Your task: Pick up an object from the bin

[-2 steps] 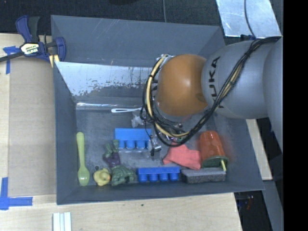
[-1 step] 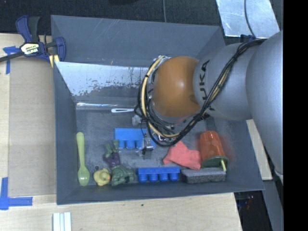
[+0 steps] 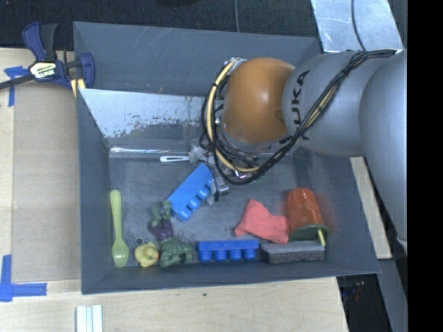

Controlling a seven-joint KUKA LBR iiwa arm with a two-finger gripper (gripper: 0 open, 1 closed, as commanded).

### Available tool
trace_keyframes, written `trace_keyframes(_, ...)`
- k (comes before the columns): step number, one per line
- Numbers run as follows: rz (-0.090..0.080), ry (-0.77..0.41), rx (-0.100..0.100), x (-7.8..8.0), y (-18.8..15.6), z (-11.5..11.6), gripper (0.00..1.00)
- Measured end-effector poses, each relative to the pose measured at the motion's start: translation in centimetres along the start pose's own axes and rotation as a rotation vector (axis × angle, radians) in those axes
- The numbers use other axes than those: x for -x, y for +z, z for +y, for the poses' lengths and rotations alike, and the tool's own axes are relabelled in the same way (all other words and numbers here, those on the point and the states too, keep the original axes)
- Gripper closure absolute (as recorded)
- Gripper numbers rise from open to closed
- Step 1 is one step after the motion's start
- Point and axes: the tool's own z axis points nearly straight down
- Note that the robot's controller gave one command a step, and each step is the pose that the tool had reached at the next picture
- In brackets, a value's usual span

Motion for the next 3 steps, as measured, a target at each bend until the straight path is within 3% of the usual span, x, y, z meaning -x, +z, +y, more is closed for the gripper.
trace_keyframes(1, 0.007, 0.099, 0.002, -2.91, 0.68, 1.47, 1.00)
trace_keyframes(2, 0.007, 0.099, 0.002, -2.91, 0.68, 1.46, 0.00)
trace_keyframes(3, 0.007, 0.100, 0.002, -2.91, 0.68, 1.46, 0.00)
